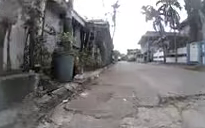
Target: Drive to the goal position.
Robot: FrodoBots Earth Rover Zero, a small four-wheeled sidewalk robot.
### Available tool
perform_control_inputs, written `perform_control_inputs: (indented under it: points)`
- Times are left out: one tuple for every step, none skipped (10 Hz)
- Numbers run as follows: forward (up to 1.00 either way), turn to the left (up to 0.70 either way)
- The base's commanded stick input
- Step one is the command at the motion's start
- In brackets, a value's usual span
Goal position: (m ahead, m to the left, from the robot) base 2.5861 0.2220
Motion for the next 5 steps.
perform_control_inputs:
  points:
    - [1.0, -0.21]
    - [1.0, -0.26]
    - [1.0, -0.32]
    - [1.0, -0.37]
    - [1.0, -0.36]
